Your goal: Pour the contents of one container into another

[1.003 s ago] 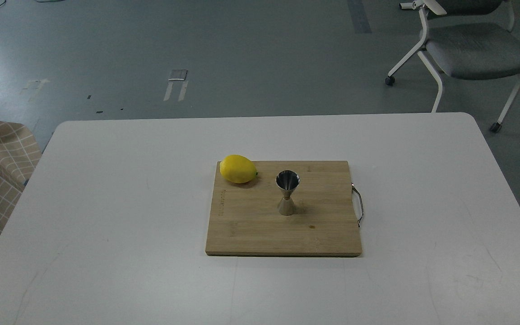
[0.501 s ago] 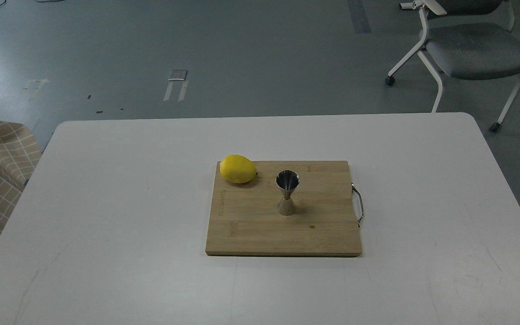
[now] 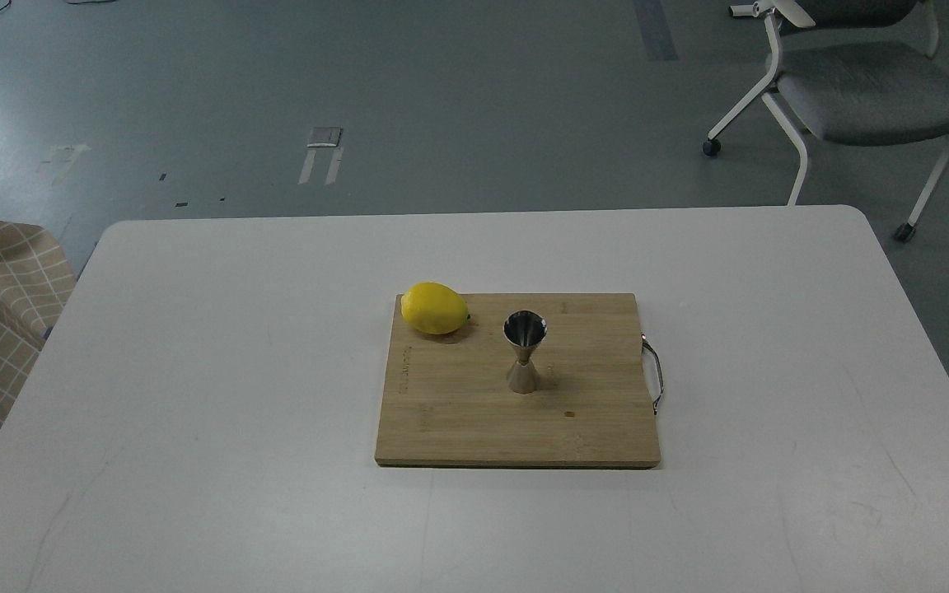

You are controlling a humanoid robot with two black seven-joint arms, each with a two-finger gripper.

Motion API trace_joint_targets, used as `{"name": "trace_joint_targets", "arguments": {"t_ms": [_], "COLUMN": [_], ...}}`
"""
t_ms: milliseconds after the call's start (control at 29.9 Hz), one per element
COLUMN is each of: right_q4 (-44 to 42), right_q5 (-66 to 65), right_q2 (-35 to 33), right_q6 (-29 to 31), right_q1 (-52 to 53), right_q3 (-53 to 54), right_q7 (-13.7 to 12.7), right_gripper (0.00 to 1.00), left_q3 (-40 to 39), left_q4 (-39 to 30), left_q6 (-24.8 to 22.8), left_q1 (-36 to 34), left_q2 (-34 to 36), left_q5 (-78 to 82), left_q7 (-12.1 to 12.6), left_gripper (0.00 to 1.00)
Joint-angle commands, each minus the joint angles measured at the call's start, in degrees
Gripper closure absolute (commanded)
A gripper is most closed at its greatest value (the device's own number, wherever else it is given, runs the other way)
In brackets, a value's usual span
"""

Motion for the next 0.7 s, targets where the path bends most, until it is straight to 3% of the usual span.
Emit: {"name": "trace_joint_targets", "arguments": {"t_ms": [0, 668], "right_q4": [0.0, 0.0], "right_q5": [0.0, 0.0], "right_q2": [0.0, 0.0], "right_q6": [0.0, 0.0], "right_q1": [0.0, 0.0], "right_q3": [0.0, 0.0], "right_q7": [0.0, 0.0], "right_gripper": [0.0, 0.0], "left_q3": [0.0, 0.0], "left_q4": [0.0, 0.0], "left_q6": [0.07, -0.02], "left_q1": [0.0, 0.0], "left_q2": [0.0, 0.0], "left_q5": [0.0, 0.0], "left_q7": [0.0, 0.0], "left_gripper": [0.01, 0.01]}}
